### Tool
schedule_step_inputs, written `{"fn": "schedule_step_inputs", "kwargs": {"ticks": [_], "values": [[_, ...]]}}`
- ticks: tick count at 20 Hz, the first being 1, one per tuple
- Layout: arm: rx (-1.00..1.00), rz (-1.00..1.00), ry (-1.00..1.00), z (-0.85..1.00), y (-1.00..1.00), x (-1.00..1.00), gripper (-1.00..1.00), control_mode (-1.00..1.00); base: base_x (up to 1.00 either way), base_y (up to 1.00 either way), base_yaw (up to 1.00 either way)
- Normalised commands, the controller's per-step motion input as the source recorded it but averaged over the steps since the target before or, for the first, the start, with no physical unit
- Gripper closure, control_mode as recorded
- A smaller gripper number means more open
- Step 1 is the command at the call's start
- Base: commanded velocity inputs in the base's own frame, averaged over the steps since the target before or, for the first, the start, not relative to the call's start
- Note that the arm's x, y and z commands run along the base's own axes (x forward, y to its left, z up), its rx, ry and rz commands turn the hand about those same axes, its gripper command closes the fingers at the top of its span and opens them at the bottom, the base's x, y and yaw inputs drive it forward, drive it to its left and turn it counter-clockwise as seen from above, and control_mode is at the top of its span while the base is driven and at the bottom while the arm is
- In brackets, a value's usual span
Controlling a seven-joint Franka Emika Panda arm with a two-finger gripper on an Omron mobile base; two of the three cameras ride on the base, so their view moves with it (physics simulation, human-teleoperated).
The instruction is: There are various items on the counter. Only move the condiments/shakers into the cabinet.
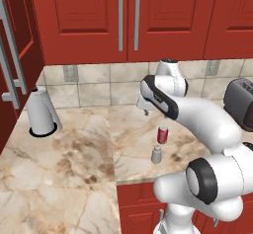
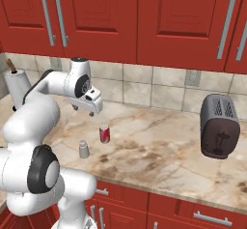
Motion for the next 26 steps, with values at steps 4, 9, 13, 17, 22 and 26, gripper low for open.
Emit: {"fn": "schedule_step_inputs", "kwargs": {"ticks": [4, 9, 13, 17, 22, 26], "values": [[0.0, 0.05, 0.0, -0.77, 0.04, -0.03, -1.0, -1.0, 0.0, 0.0, 0.0], [0.0, 0.05, 0.01, -0.65, 0.0, -0.31, -1.0, -1.0, 0.0, 0.0, 0.0], [0.0, 0.07, 0.0, -0.44, 0.0, -0.05, -1.0, -1.0, 0.0, 0.0, 0.0], [0.0, 0.06, 0.0, -0.28, 0.02, 0.0, -1.0, -1.0, 0.0, 0.0, 0.0], [0.0, 0.06, 0.0, -0.15, 0.0, 0.0, -1.0, -1.0, 0.0, 0.0, 0.0], [-0.02, 0.06, 0.0, -0.26, 0.05, -0.28, -1.0, -1.0, 0.0, 0.0, 0.0]]}}
